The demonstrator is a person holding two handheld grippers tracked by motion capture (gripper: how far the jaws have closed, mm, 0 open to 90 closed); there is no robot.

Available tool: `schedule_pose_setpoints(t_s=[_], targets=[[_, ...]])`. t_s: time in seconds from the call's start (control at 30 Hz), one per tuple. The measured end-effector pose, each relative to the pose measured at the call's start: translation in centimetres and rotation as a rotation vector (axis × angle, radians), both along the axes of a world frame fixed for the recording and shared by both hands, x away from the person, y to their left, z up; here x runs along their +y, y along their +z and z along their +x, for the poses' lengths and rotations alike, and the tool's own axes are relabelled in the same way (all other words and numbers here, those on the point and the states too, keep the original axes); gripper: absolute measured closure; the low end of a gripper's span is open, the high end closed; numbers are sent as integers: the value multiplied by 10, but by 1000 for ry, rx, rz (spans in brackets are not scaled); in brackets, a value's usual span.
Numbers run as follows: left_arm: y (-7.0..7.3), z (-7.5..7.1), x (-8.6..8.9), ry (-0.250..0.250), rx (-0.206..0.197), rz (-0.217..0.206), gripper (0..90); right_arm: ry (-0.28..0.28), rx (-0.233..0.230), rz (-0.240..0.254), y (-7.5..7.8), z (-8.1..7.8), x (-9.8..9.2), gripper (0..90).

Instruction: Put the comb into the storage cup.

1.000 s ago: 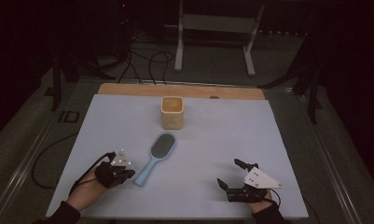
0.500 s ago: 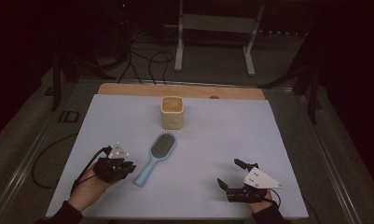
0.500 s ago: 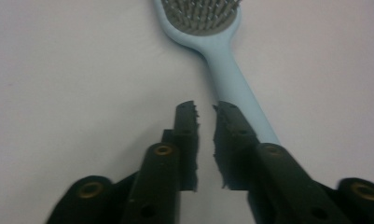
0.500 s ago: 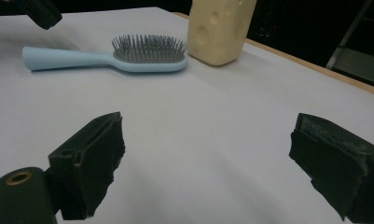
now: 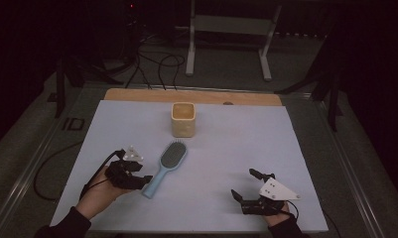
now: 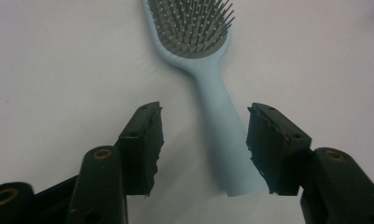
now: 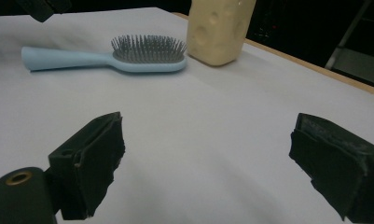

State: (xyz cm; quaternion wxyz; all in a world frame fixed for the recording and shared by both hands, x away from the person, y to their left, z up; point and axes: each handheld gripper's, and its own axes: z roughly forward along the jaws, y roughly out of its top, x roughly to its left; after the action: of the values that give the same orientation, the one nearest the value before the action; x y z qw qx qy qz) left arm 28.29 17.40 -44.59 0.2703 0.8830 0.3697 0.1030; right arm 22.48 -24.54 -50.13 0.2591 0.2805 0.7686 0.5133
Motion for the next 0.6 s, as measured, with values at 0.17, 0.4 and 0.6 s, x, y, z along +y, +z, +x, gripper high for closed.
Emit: schedule_pose_setpoints(t_s=[0.17, 0.4, 0.6], targets=[[5, 4, -6, -10, -22, 19, 346, 1, 4, 0, 0, 0, 0, 93], [8, 11, -12, -34, 15, -1, 153, 1, 5, -1, 0, 0, 0, 93], [10, 15, -17, -44, -17, -6, 107, 3, 6, -3, -1, 0, 0, 93]])
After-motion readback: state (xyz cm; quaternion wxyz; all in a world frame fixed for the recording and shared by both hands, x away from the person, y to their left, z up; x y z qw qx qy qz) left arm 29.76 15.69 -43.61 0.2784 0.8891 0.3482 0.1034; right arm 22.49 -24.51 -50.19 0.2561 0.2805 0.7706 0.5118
